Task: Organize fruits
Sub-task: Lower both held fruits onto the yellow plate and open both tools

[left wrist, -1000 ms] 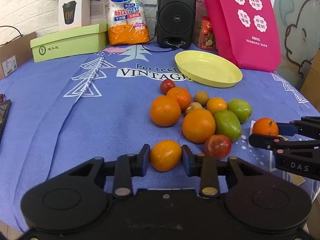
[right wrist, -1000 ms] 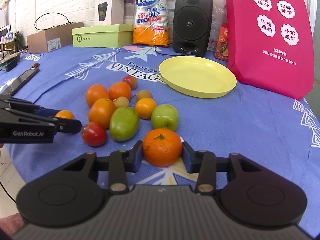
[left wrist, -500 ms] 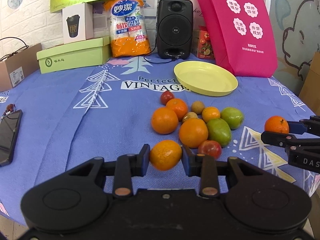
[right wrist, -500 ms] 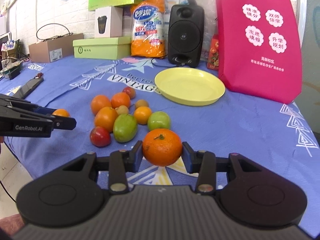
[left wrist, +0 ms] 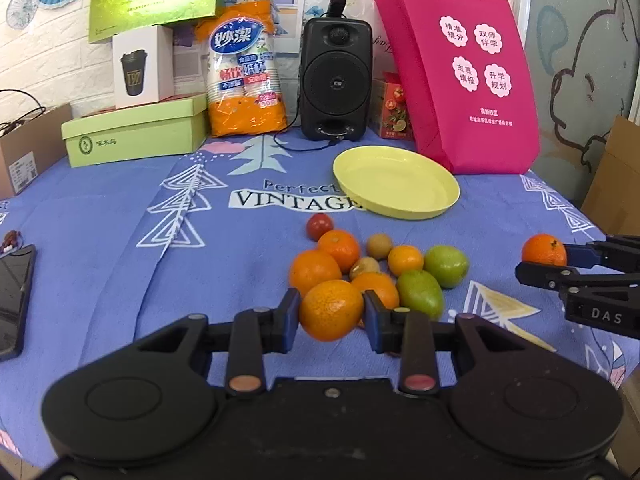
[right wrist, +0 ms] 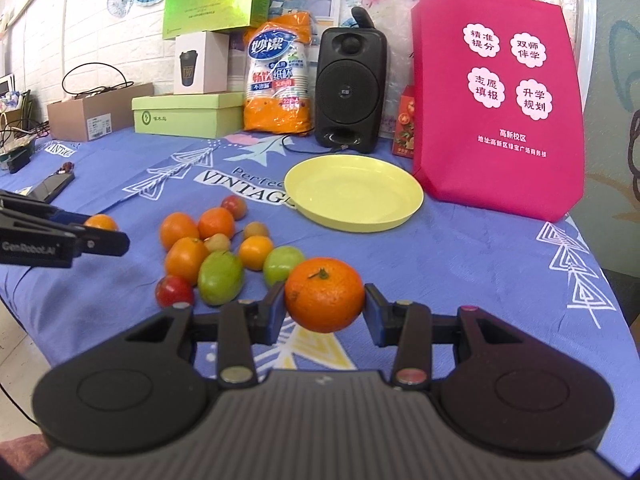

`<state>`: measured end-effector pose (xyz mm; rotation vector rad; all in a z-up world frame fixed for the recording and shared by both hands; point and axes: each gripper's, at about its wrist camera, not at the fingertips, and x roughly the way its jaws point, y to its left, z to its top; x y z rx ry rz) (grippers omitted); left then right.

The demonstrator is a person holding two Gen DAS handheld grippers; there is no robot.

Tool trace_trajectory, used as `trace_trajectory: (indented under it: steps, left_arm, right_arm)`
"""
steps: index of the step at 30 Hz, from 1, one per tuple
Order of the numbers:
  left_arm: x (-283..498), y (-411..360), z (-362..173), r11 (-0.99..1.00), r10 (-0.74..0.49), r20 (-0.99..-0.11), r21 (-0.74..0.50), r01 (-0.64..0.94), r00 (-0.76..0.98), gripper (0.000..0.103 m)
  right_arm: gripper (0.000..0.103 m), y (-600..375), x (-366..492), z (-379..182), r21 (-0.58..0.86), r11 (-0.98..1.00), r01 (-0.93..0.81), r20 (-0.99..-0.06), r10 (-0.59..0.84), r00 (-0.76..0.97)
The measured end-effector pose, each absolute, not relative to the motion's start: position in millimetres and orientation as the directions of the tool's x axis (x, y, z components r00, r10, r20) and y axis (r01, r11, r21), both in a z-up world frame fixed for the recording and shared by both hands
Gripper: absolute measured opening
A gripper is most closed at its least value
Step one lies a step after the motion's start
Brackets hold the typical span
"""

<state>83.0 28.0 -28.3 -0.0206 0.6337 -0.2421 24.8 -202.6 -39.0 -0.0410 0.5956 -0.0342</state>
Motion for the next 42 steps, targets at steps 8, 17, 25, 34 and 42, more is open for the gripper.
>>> trace_trajectory:
  steps: [8, 17, 25, 34, 42]
  left_arm:
    - [134.4, 0.4, -15.5, 0.957, -0.264, -0.548, -0.046, 0.287, 0.794, 0.033]
    - [244.9, -40.8, -24.8, 0.927, -0.335, -0.610, -0.079, 0.365, 0.718, 0.033]
    - [323.9, -71.4, -60.7, 0.931, -0.301, -0.695, -0.065, 0.360, 0.653, 0.033]
    - [341.6, -72.3, -63.3, 0.935, -0.305, -0.693, -0.087, 0.345, 0.653, 0.076]
    - [292.6, -32.7, -27.3, 0.951, -0.278, -0.614, -0.066, 0.303, 0.739, 0.077]
  right_arm:
    - [0.040, -216.9, 70.2, -27.2, -0.087, 0.996, 0.021, -0.529, -0.064, 0.846]
    - [0.040, -239.0, 152.5, -29.2, -0.060, 0.998, 0.006, -0.563, -0.039, 0.826]
    - [0.040, -255.7, 211.1, -66.3, -0.006, 1.000, -0.007, -0.653, 0.001, 0.757]
    - [0.047, -266.8, 229.5, -81.0, 0.039, 0.999, 0.013, -0.665, 0.016, 0.747]
    - [0.055, -266.8, 188.2, -54.2, 0.022, 0.999, 0.037, -0.598, -0.017, 0.801]
